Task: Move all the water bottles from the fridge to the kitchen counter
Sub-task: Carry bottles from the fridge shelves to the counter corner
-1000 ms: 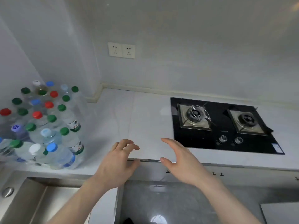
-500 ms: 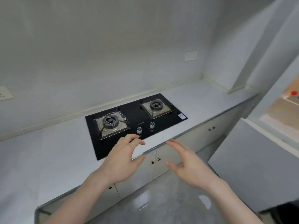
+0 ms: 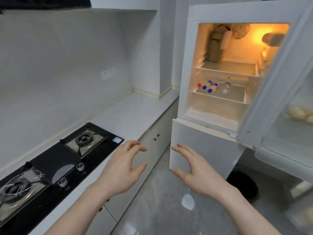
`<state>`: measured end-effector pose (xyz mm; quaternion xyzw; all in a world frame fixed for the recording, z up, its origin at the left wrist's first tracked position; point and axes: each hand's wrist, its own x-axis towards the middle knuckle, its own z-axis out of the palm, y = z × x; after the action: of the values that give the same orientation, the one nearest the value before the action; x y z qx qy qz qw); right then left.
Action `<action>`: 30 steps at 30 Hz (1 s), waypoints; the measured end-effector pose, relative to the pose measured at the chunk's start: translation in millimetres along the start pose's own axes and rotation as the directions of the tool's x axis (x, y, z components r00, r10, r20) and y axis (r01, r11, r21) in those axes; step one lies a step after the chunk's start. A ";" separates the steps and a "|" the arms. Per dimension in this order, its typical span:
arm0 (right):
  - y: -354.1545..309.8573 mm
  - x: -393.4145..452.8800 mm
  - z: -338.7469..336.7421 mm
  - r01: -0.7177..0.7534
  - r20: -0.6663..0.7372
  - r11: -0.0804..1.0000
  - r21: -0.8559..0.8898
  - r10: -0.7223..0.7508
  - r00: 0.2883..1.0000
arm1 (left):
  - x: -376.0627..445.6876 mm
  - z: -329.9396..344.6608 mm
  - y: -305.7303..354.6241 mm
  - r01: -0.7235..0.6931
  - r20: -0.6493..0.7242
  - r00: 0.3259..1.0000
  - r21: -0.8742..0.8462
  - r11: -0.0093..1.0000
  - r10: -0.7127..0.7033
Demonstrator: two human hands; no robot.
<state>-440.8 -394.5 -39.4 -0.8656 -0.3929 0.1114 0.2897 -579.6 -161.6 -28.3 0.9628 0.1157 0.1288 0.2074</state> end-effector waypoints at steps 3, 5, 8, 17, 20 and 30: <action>27.4 0.1 -25.4 -0.070 -0.071 0.998 0.002 0.070 0.995 | 49.1 14.3 19.2 -0.077 0.011 0.997 -0.014 0.997 0.077; 46.6 4.3 -40.3 -0.125 -0.130 0.992 0.015 0.126 0.983 | 85.4 25.3 31.5 -0.135 0.029 0.990 -0.031 0.990 0.136; 66.4 16.8 -56.6 -0.178 -0.186 0.984 0.007 0.176 0.967 | 130.1 37.4 42.4 -0.192 0.034 0.981 -0.051 0.980 0.193; 96.1 108.6 -97.4 -0.297 -0.300 0.955 0.003 0.284 0.911 | 270.0 58.6 23.9 -0.312 0.069 0.945 -0.109 0.944 0.320; 103.1 139.1 -106.3 -0.306 -0.349 0.952 0.014 0.291 0.890 | 313.9 61.8 16.7 -0.355 0.080 0.928 -0.112 0.928 0.365; 151.7 208.1 -132.6 -0.382 -0.410 0.923 0.050 0.368 0.835 | 420.1 94.2 20.2 -0.403 0.146 0.893 -0.160 0.901 0.426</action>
<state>-153.1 -373.8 -14.4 -0.9342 -0.1478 -0.0256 0.3237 -153.3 -98.2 -18.5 0.9578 -0.1198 0.0910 0.2448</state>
